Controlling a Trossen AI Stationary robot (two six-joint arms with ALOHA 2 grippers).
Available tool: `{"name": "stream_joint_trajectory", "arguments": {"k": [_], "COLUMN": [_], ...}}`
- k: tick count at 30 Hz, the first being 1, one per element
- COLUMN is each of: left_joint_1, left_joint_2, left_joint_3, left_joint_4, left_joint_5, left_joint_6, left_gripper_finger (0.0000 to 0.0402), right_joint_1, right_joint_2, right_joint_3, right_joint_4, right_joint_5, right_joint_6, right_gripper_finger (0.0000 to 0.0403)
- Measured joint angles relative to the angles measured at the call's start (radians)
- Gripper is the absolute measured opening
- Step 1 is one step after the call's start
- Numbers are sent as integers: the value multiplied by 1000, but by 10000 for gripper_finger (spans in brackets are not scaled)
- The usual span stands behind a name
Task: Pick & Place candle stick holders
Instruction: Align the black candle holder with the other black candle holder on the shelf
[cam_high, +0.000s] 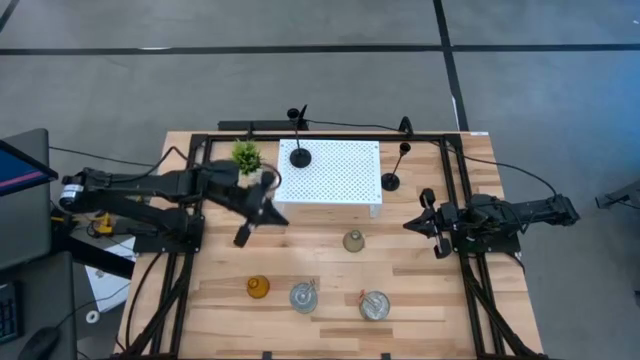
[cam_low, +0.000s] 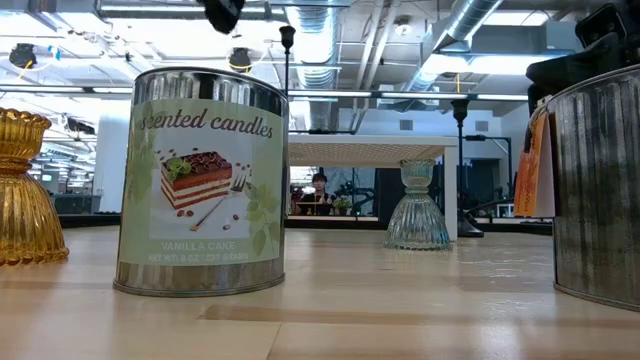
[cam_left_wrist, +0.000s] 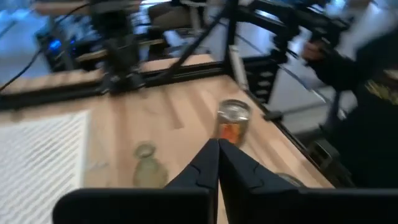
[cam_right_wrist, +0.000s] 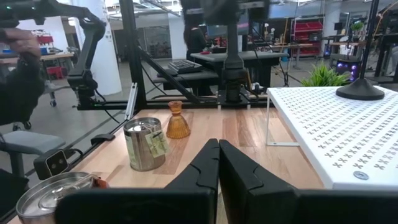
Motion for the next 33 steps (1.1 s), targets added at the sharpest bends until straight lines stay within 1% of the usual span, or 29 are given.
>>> {"name": "stream_joint_trajectory", "arguments": {"k": [4,7,10,12,13,18,21,24,28,30,33], "left_joint_1": [-74,-94,-93,-84,-79,-68,-68,-68,-68,-68,-68], "left_joint_2": [-1,-14,-32,-39,-47,-82,-101,-113,-112,-109,-109], "left_joint_3": [-9,-47,-100,-134,-150,-227,-260,-295,-309,-309,-309], "left_joint_4": [2,0,3,34,39,63,96,148,171,173,176], "left_joint_5": [-9,-85,-175,-212,-222,-227,-226,-226,-228,-228,-228], "left_joint_6": [96,120,131,132,132,130,128,128,128,128,128], "left_gripper_finger": [4,4,4,4,5,5,5,8,8,7,6], "right_joint_1": [0,0,0,0,0,-1,-1,0,0,0,-1], "right_joint_2": [0,0,0,2,2,12,21,55,145,207,300], "right_joint_3": [0,0,0,0,0,0,2,3,4,4,4], "right_joint_4": [0,0,0,1,4,37,45,46,47,46,44], "right_joint_5": [1,1,1,5,24,241,377,447,508,567,684], "right_joint_6": [-8,-8,-16,-34,-37,-34,17,61,123,155,200], "right_gripper_finger": [0,0,0,0,0,0,0,0,0,0,0]}}
